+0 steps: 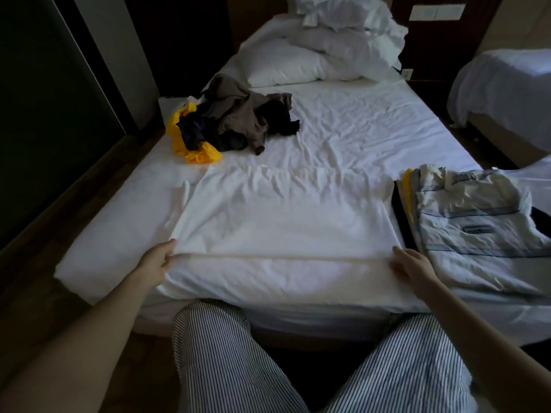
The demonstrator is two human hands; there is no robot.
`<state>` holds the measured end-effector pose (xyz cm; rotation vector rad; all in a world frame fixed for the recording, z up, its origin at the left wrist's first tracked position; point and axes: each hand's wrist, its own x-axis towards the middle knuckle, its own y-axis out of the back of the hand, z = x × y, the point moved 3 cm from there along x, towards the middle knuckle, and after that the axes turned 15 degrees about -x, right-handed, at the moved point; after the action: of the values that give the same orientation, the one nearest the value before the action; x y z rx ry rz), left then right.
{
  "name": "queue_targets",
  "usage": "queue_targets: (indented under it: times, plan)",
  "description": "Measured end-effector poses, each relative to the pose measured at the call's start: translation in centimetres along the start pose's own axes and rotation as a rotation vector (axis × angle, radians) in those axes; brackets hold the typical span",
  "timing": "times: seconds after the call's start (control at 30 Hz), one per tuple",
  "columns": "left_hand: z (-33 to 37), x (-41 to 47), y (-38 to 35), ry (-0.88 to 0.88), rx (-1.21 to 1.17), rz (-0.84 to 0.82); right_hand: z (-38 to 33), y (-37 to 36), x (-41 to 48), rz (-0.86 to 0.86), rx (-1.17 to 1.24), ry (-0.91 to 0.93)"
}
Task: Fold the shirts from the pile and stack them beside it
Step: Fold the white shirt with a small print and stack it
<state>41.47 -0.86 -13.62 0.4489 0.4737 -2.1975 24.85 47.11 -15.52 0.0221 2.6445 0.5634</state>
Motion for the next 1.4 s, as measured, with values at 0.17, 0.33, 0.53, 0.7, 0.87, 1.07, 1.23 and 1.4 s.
queue_targets:
  times: [0.17, 0.33, 0.53, 0.7, 0.87, 1.07, 1.23, 1.4]
  plan:
    - [0.4, 2.8, 2.6, -0.026, 0.004, 0.111, -0.3, 0.9, 0.0, 0.073, 0.021, 0.011]
    - [-0.8, 3.3, 2.7, 0.014, 0.103, 0.126, 0.4, 0.5, -0.2, 0.116, -0.082, 0.008]
    - [-0.6, 3.0, 2.4, -0.146, 0.296, 0.209, 0.2, 1.0, 0.5, 0.148, -0.184, -0.037]
    - [-1.0, 3.7, 2.6, -0.069, 0.364, 0.243, 0.0, -0.1, -0.3, 0.216, -0.430, -0.011]
    - [0.0, 1.6, -2.8, -0.314, 0.896, 0.421, -2.9, -3.4, -1.9, 0.364, -0.677, 0.210]
    - [-4.4, -0.5, -15.3, -0.645, 1.172, -0.151, -6.6, -10.7, -2.3, 0.162, -1.036, 0.721]
    - [-9.2, -2.4, -22.7, -0.909, 1.332, -0.660, -5.5, -13.1, 0.0, -0.076, -1.231, 0.789]
    - [-9.3, 3.2, -20.0, -1.017, 1.348, -0.521, -1.3, -7.0, 3.8, 0.062, -1.266, 0.614]
